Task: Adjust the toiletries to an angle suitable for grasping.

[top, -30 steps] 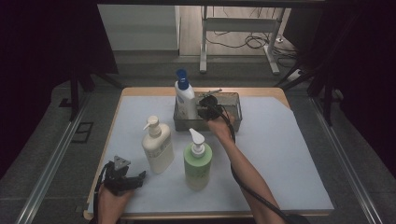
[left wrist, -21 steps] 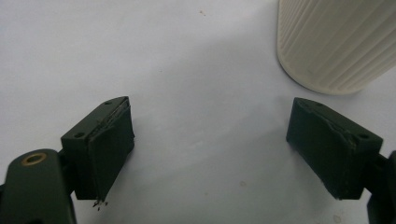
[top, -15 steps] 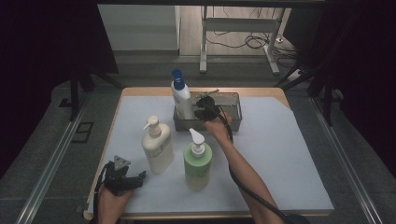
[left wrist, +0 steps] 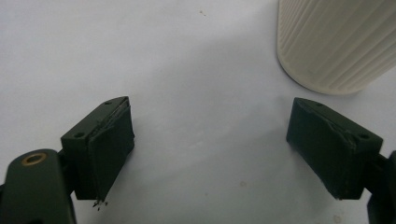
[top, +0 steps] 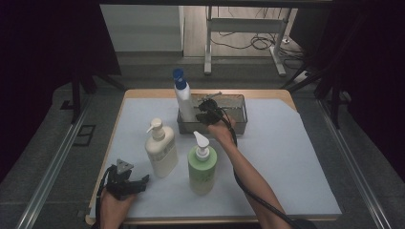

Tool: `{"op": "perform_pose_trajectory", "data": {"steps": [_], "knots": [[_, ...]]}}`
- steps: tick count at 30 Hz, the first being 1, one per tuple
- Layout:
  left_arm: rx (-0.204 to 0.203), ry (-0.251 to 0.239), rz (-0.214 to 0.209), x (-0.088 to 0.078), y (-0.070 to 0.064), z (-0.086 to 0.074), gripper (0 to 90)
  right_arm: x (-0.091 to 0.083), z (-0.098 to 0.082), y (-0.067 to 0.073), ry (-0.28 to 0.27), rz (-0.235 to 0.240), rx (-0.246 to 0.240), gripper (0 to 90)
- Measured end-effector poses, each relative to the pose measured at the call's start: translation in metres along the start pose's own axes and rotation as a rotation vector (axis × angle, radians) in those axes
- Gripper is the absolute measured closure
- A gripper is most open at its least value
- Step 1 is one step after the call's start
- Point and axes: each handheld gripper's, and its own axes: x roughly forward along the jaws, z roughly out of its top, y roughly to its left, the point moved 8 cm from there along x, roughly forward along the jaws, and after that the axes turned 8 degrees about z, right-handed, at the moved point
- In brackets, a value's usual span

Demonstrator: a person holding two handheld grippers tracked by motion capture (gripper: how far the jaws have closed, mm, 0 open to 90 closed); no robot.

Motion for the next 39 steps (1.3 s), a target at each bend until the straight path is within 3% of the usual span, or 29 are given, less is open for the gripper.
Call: {"op": "perform_pose_trajectory", "data": {"steps": [3,6,8,14,26,33,39], "knots": [[0.002,0.001,-0.001,0.0,0.0,0.0,14.5,0.002,0.0,0.01,0.005,0.036,-0.012,90.0],[0.003,0.002,-0.001,0.0,0.0,0.0,14.5,0.003,0.001,0.014,0.006,0.004,-0.044,90.0],[0.003,0.002,-0.001,0.0,0.0,0.0,14.5,0.002,0.001,0.013,0.004,0.027,-0.021,89.9],[0.0,0.0,0.0,0.0,0.0,0.0,14.5,0.002,0.0,0.013,-0.004,0.036,-0.011,90.0],[0.003,0.0,0.0,0.0,0.0,0.0,14.6,-0.005,-0.001,0.009,-0.014,0.016,-0.045,85.2],[0.002,0.0,-0.001,0.0,0.0,0.0,14.5,-0.02,-0.003,0.005,-0.043,0.013,-0.047,75.7],[0.002,0.002,-0.001,0.0,0.0,0.0,14.5,-0.034,-0.003,0.005,-0.058,0.04,-0.071,59.2]]}}
